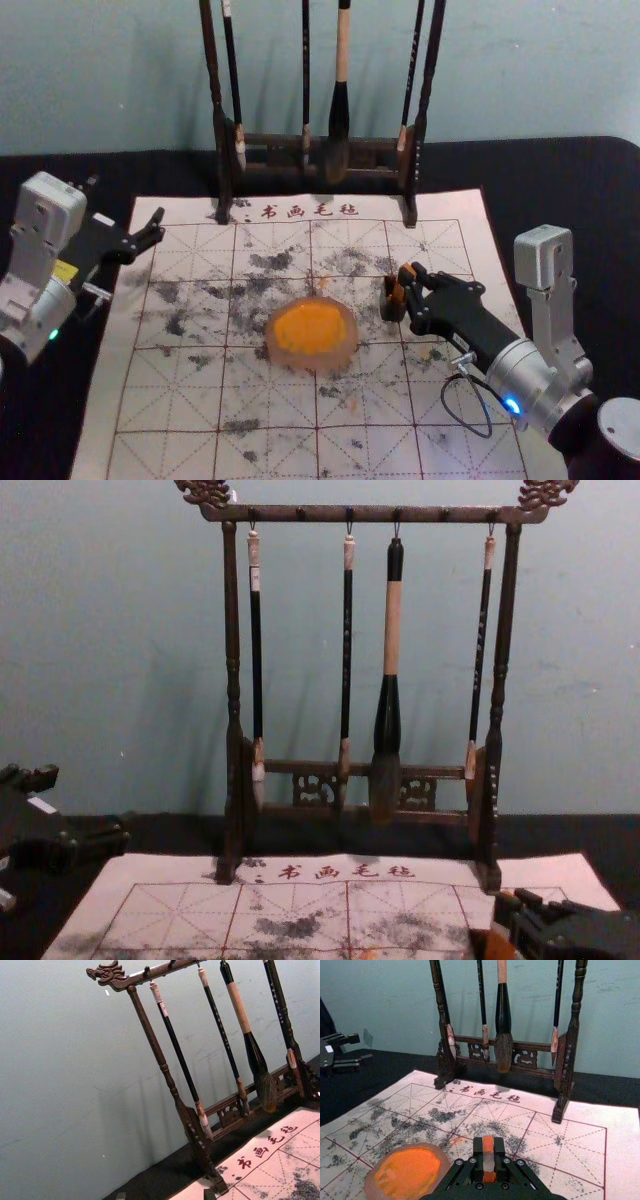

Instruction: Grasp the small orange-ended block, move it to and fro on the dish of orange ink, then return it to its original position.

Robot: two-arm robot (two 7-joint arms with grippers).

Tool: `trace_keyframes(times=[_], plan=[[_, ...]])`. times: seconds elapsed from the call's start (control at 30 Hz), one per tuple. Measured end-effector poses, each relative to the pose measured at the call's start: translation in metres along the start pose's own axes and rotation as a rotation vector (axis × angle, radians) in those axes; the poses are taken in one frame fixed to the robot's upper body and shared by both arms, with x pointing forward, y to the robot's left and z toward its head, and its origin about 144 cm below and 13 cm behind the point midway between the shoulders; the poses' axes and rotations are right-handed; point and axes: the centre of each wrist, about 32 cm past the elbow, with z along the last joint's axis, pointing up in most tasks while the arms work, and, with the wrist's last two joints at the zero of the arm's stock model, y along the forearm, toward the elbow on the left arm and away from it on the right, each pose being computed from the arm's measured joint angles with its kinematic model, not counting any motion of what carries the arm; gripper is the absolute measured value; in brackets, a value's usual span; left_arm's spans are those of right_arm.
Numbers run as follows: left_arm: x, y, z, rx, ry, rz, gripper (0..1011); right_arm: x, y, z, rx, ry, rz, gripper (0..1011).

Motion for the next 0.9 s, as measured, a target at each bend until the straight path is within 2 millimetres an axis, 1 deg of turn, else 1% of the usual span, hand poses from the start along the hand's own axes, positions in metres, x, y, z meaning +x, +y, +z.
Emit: trace_keyframes(times=[0.23, 0.3, 0.43, 0.47, 0.5, 0.53, 0.83, 0.9], plan=[[0.0000, 0.0000, 0.0000, 0.000, 0.000, 0.000, 1001, 0.0001, 0.0000, 0.0000, 0.000, 0.000, 0.000, 126], [0.0000, 0.0000, 0.0000, 0.000, 0.000, 0.000, 1001, 0.0001, -0.0001, 0.0000, 0.000, 0.000, 0.000, 148], [0.0000, 0.0000, 0.0000, 0.000, 0.000, 0.000, 1001, 0.0002, -0.0001, 0.0000, 0.000, 0.000, 0.000, 270], [0.0000, 0.0000, 0.0000, 0.000, 0.000, 0.000, 1001, 0.0002, -0.0001, 0.0000, 0.000, 0.000, 0.000, 270], [0.0000, 0.0000, 0.0000, 0.000, 0.000, 0.000, 1001, 0.0003, -0.0001, 0.0001, 0.000, -0.001, 0.000, 335], [0.0000, 0.0000, 0.0000, 0.000, 0.000, 0.000, 1001, 0.0002, -0.0001, 0.0001, 0.000, -0.001, 0.000, 372], [0.0000, 0.0000, 0.0000, 0.000, 0.000, 0.000, 1001, 0.0004, -0.0002, 0.0004, 0.000, -0.001, 0.001, 634], [0.0000, 0.0000, 0.0000, 0.000, 0.000, 0.000, 1001, 0.0004, -0.0002, 0.0004, 0.000, -0.001, 0.001, 715]])
